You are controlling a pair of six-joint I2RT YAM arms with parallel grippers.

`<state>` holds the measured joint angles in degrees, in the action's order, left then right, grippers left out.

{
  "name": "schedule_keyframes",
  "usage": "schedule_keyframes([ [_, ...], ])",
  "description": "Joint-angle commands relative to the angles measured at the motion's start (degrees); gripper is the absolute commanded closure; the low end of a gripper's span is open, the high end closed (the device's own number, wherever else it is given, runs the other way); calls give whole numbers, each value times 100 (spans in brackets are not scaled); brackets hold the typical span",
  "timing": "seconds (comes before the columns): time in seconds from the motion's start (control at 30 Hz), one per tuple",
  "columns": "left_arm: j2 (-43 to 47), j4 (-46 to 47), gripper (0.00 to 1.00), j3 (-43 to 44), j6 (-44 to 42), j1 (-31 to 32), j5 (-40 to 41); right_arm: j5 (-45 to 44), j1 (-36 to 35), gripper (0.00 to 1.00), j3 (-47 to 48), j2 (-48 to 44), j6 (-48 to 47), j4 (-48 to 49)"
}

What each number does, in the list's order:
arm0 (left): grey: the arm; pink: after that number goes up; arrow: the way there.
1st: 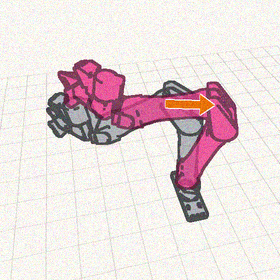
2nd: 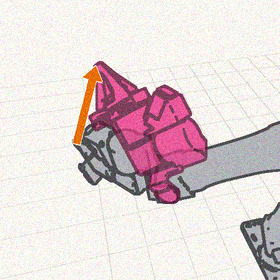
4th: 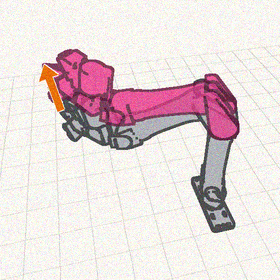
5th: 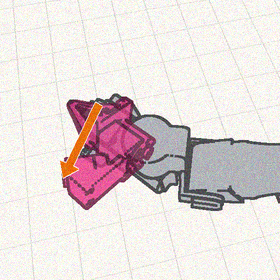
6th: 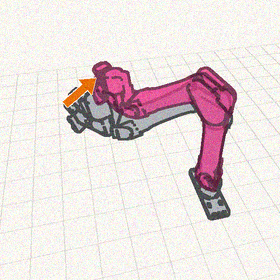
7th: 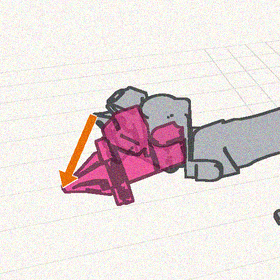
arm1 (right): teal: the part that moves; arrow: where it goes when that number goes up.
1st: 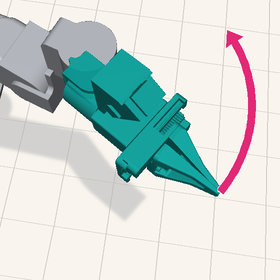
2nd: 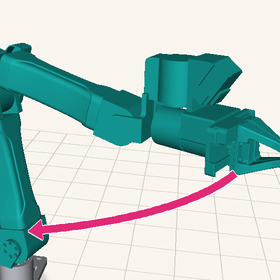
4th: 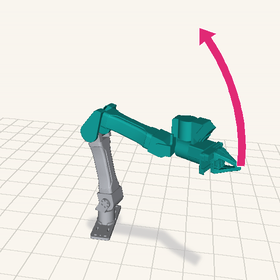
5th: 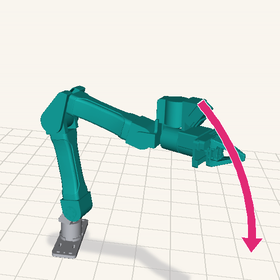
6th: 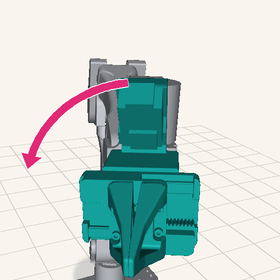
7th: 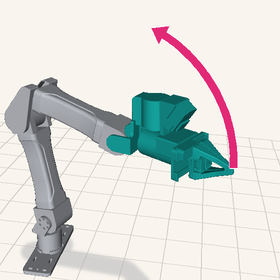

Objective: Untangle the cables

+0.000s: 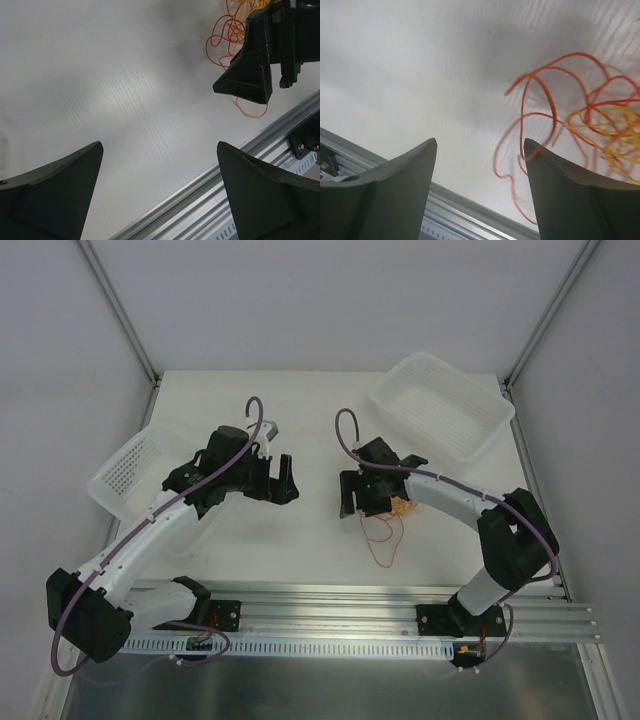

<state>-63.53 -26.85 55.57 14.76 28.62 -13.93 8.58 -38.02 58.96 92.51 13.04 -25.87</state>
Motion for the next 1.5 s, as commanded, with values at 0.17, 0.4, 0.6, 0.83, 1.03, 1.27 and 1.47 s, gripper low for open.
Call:
schedule_keyframes([
  [0.17, -361, 514, 1, 164, 650, 345, 233, -813, 154, 27, 678, -1076, -591, -875],
  [0.4, -1231, 1059, 1, 568, 809, 916, 312, -1350, 1234, 42, 125, -1481, -504, -815],
  [0.6, -2119, 1200, 1, 1236, 888, 1443, 417, -1183, 1429, 55, -385, -1534, -434, -358],
  [0.83, -2796, 1358, 1, 1272, 1134, 1655, 392, -963, 1420, 59, -666, -1280, -381, 239],
  [1.03, -3428, 1534, 3, 1421, 1292, 1761, 304, -911, 1385, 58, -754, -1095, -355, 354],
  [1.27, -4307, 1648, 19, 1878, 1398, 1919, 269, -700, 1376, 58, -798, -1051, -311, 442],
  [1.47, -4871, 1648, 43, 1949, 1424, 1937, 163, -665, 1341, 57, -833, -954, -188, 574],
])
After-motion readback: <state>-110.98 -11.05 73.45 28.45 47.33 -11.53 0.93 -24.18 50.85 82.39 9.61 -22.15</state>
